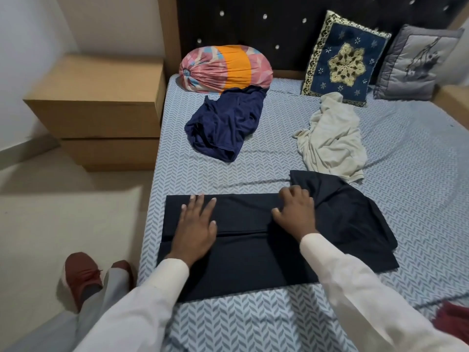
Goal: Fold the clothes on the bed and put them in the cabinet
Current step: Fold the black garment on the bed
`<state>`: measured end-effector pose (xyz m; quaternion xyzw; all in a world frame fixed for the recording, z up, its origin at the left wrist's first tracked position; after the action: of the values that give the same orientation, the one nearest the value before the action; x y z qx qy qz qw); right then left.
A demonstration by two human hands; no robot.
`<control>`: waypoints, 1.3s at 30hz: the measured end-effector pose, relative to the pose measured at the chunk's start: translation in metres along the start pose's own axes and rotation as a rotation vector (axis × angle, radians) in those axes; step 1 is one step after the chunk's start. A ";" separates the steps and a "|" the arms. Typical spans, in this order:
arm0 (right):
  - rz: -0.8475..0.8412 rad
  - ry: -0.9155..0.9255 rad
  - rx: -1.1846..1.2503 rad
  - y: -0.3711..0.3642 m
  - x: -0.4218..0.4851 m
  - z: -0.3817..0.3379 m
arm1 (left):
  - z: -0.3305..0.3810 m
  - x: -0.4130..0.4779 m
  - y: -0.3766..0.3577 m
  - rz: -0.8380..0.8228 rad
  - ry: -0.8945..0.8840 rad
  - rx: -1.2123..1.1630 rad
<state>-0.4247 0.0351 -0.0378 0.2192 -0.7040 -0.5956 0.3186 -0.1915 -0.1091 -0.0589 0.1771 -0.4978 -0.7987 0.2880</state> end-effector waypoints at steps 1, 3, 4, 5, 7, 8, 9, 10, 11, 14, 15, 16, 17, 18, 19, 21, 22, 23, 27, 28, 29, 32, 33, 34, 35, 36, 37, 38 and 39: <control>-0.085 -0.002 -0.093 -0.013 0.009 -0.006 | 0.008 0.005 -0.014 -0.077 0.030 -0.023; -0.212 -0.062 -0.230 -0.031 0.027 0.001 | 0.012 0.008 -0.041 -0.232 0.101 0.010; -0.242 -0.114 -0.263 -0.035 0.036 0.012 | 0.011 0.007 -0.051 -0.278 0.111 0.064; -0.256 -0.167 -0.281 -0.036 0.044 0.024 | 0.009 0.006 -0.057 -0.290 0.109 0.117; -0.243 -0.209 -0.272 -0.029 0.058 0.045 | 0.004 0.003 -0.060 -0.270 0.096 0.174; -0.212 -0.227 -0.215 -0.021 0.063 0.052 | 0.002 0.001 -0.059 -0.257 0.095 0.189; -0.152 -0.281 -0.095 -0.008 0.064 0.066 | 0.003 0.002 -0.059 -0.241 0.092 0.201; -0.068 -0.375 0.080 0.004 0.061 0.082 | 0.002 0.001 -0.059 -0.228 0.093 0.216; 0.039 -0.517 0.293 0.016 0.053 0.101 | 0.002 0.001 -0.058 -0.223 0.095 0.229; 0.422 -0.936 0.942 0.028 -0.001 0.166 | 0.002 0.000 -0.060 -0.221 0.103 0.234; 0.552 -1.027 1.065 0.030 -0.023 0.182 | 0.005 0.000 -0.060 -0.223 0.109 0.224; 0.665 -1.096 1.135 0.027 -0.044 0.194 | 0.003 0.000 -0.059 -0.223 0.118 0.219; 0.733 -1.173 1.144 0.028 -0.065 0.205 | 0.005 0.000 -0.059 -0.224 0.120 0.217; 0.765 -1.234 1.123 0.028 -0.082 0.212 | 0.005 0.000 -0.059 -0.225 0.121 0.218; 0.769 -1.283 1.063 0.030 -0.096 0.221 | 0.007 0.000 -0.060 -0.225 0.117 0.221; 0.749 -1.320 0.908 0.037 -0.109 0.234 | 0.007 0.000 -0.061 -0.223 0.111 0.225; 0.722 -1.304 0.827 0.042 -0.107 0.240 | 0.008 0.001 -0.062 -0.229 0.108 0.225; 0.677 -1.259 0.775 0.048 -0.098 0.244 | 0.008 0.001 -0.062 -0.237 0.108 0.222; 0.282 -1.051 0.785 0.045 -0.033 0.235 | 0.008 0.002 -0.064 -0.271 0.113 0.224; 0.183 -1.012 0.779 0.038 -0.019 0.231 | 0.008 0.002 -0.064 -0.275 0.115 0.228; 0.092 -0.991 0.775 0.031 -0.009 0.227 | 0.008 0.002 -0.064 -0.277 0.117 0.230; -0.050 -0.996 0.752 0.024 0.004 0.214 | 0.008 0.004 -0.065 -0.278 0.120 0.232; -0.062 -1.001 0.712 0.025 0.005 0.215 | 0.008 0.005 -0.065 -0.285 0.120 0.239; -0.067 -0.995 0.679 0.025 0.008 0.215 | 0.008 0.004 -0.066 -0.294 0.122 0.244; -0.042 -1.002 0.697 0.027 0.012 0.217 | 0.008 0.004 -0.066 -0.300 0.123 0.246; -0.003 -1.002 0.751 0.026 0.015 0.219 | 0.008 0.004 -0.066 -0.301 0.124 0.247; 0.066 -1.013 0.829 0.026 0.016 0.221 | 0.007 0.004 -0.066 -0.303 0.125 0.248; 0.131 -1.039 0.896 0.028 0.014 0.224 | 0.007 0.004 -0.066 -0.301 0.124 0.247; 0.184 -1.065 0.916 0.028 0.010 0.232 | 0.007 0.004 -0.066 -0.297 0.124 0.243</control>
<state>-0.5947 0.1958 -0.0291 -0.0504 -0.9595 -0.2365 -0.1442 -0.2170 -0.0844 -0.1150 0.3309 -0.5401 -0.7541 0.1736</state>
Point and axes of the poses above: each hand's wrist, its own x-axis towards the middle knuckle, its own y-axis out of the back of the hand, z = x × y, the point moved 8 cm from there along x, towards the middle knuckle, and after that the axes turned 1 degree about -y, right-handed, at the moved point
